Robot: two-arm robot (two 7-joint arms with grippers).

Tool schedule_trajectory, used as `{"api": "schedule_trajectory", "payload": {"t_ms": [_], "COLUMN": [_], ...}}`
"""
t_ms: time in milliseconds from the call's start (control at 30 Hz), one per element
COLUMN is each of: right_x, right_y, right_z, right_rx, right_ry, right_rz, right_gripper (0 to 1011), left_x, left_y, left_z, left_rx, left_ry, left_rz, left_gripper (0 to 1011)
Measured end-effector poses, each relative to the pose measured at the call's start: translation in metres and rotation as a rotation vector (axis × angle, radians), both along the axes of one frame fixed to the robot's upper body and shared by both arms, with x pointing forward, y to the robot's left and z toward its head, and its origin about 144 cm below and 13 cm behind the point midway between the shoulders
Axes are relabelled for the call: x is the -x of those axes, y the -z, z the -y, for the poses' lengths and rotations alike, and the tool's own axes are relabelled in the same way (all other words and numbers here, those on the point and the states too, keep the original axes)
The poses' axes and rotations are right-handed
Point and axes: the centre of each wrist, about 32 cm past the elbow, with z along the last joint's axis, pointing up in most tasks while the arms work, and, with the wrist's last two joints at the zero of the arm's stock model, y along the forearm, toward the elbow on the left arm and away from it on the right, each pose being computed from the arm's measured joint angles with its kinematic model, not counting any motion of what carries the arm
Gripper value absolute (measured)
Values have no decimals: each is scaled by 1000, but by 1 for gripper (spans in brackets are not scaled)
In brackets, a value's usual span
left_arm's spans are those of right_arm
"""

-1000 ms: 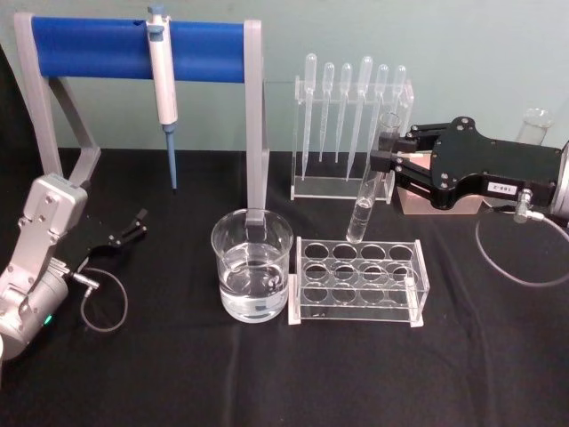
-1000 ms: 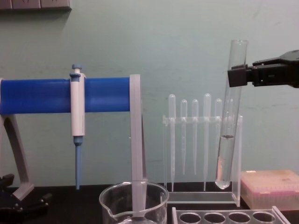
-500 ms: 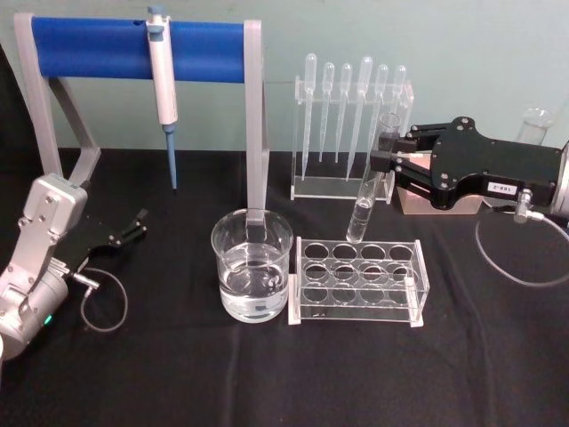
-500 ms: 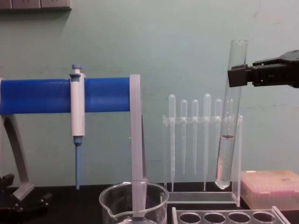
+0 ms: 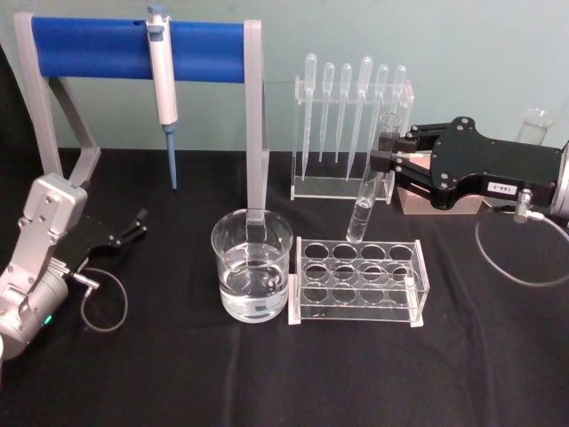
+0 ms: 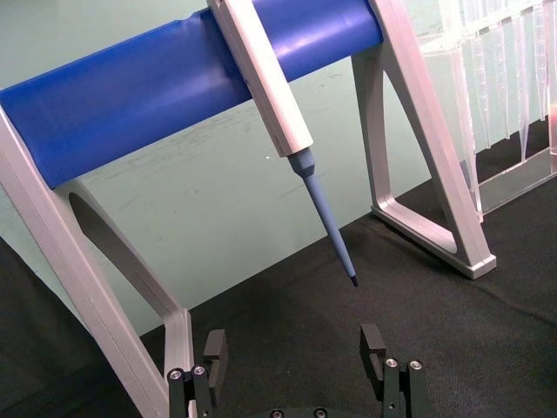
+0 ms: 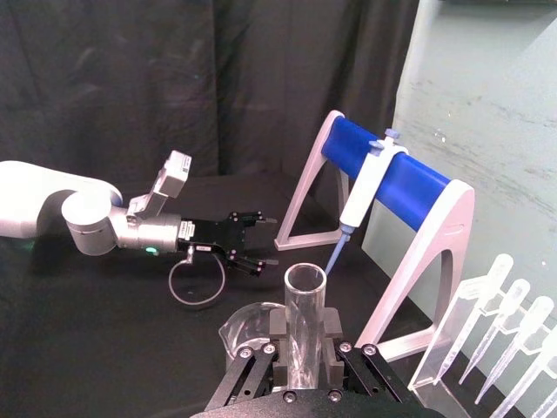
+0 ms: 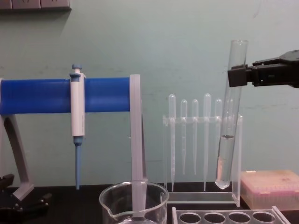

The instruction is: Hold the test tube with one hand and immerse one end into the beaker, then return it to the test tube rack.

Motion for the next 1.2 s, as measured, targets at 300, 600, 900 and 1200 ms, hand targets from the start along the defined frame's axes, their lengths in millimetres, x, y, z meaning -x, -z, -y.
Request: {"api": "schedule_trajectory", "payload": {"t_ms": [300,600,900,1200], "right_x": [0,0,0,0], "right_y": [0,0,0,0], "right_z": [0,0,0,0], "right_rx": [0,0,0,0], "right_ry": [0,0,0,0], "right_rz": [0,0,0,0], "right_gripper": [234,234,234,234], "left_x": [0,0,0,0], "left_y": [0,0,0,0], "left_z": [0,0,0,0], "left_rx": [0,0,0,0], "left_ry": [0,0,0,0], "left_rz": [0,0,0,0], "left_gripper": [1000,1000,1000,1000]}}
